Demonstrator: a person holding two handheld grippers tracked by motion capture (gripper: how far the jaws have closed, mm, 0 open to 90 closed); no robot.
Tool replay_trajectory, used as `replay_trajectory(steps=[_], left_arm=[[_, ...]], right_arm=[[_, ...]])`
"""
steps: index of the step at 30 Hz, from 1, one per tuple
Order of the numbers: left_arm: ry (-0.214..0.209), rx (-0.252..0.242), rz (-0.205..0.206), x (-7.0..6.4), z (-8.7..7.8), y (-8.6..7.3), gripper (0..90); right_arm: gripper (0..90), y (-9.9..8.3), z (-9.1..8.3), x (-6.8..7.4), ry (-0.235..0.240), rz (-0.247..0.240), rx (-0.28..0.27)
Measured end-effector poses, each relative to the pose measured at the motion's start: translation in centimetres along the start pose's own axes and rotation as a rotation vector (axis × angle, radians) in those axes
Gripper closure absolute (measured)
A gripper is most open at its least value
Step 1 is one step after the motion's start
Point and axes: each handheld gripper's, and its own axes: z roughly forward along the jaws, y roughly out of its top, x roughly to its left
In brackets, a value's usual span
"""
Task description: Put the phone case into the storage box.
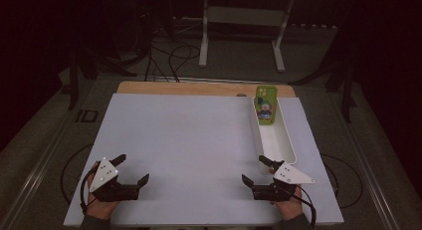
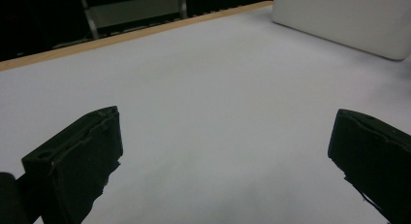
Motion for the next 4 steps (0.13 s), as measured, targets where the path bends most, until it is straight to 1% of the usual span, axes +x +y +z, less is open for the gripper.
replay_trajectory(steps=[4], left_arm=[[-0.002,0.003,0.003,-0.13,0.08,-0.01,0.0]], right_arm=[[11.3,0.04,0.05,0.18,0.01,-0.004,-0.002]])
